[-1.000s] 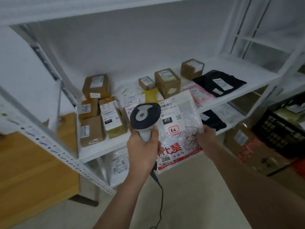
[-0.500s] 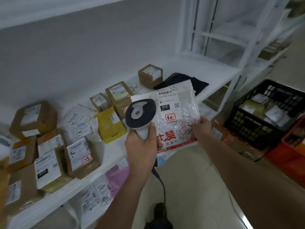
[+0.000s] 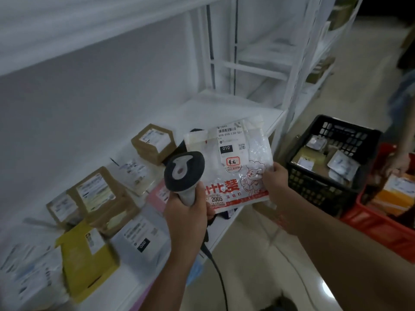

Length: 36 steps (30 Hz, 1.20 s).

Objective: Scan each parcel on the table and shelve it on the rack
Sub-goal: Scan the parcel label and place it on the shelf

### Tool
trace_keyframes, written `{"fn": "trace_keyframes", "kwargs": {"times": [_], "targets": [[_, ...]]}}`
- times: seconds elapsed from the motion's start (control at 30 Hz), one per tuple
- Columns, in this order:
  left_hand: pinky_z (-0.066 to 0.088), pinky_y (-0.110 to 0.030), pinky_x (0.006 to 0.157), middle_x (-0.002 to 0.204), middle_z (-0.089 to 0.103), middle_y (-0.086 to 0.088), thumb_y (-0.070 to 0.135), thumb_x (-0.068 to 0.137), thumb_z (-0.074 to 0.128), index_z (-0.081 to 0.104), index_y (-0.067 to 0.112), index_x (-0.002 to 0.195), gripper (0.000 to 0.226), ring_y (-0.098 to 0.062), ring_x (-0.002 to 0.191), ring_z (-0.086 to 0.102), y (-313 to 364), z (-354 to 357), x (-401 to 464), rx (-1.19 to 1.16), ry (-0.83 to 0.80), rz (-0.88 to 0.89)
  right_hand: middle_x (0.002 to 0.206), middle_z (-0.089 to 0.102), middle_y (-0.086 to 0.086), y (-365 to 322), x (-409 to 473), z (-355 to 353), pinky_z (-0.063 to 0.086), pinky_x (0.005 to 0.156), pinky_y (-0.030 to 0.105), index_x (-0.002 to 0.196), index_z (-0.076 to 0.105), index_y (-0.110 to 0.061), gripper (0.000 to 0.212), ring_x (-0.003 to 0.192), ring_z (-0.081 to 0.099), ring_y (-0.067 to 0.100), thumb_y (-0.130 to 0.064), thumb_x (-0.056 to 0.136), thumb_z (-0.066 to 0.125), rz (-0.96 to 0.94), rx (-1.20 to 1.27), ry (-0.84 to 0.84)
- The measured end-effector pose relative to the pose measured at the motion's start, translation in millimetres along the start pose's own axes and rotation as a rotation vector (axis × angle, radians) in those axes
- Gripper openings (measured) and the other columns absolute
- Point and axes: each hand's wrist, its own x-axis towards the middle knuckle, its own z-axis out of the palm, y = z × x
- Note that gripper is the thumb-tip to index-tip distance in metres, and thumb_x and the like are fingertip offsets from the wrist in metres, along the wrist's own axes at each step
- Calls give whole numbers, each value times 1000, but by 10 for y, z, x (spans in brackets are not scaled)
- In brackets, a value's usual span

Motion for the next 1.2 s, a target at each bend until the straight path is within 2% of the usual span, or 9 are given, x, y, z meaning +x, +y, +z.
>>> {"fn": "trace_keyframes", "kwargs": {"times": [0.27,0.4,0.63,0.67,0.73,0.77,0.83,1.03,1.2], "targets": [[50,-21,45,50,63,-2,23,93,65,62,2,86,23,-18,46,63,-64,1256,552,2,99,-111,93,64,2,-514,1353,-63,59,75,35,102,53,-21,17,84,67,20,-11,103,40,20,82,-31],[52,-24,45,54,64,-4,25,92,65,60,6,85,22,-17,46,64,-63,1891,720,41,146,-187,87,65,0,-734,1977,-175,59,64,28,103,56,-17,18,77,68,16,-10,103,39,26,23,-121],[49,-19,42,61,65,-16,22,92,66,60,-1,87,24,-15,43,61,-20,2467,908,62,216,-253,99,62,0,-949,2678,-187,57,55,21,142,42,-15,44,80,68,13,-6,99,49,35,-6,-224],[49,-19,42,61,65,-17,21,92,66,59,0,87,23,-15,43,61,-18,2514,929,62,219,-257,111,62,1,-938,2741,-173,58,59,23,143,41,-19,49,86,68,15,-9,98,54,10,-19,-210],[50,-20,43,61,65,-15,22,92,66,59,2,87,21,-16,45,62,-15,2598,971,76,215,-259,136,53,6,-864,2855,-146,58,85,37,146,35,-24,61,113,61,24,-18,93,65,-88,-150,-150],[50,-19,43,60,66,-14,22,92,66,60,2,87,21,-16,45,62,-12,2633,990,85,213,-261,144,46,7,-817,2899,-130,49,100,43,147,31,-24,68,127,50,28,-25,90,68,-156,-293,-120],[48,-17,43,58,65,-11,23,92,66,60,4,86,20,-16,45,63,1,2687,1028,95,211,-261,152,34,9,-716,2929,-95,29,112,51,150,26,-26,80,140,30,32,-42,86,70,-274,-561,-100],[49,-17,43,55,63,-9,20,92,65,60,5,85,18,-15,44,62,29,2734,1092,126,208,-239,154,20,7,-488,2985,70,11,114,63,140,33,-37,68,143,15,36,-62,83,60,-444,-951,-318],[51,-21,43,55,64,-13,21,93,65,59,4,83,21,-17,43,62,-3,2697,1142,155,243,-243,161,9,6,-638,3077,225,7,117,62,147,24,-39,63,147,5,37,-39,94,58,-565,-1043,-267]]}}
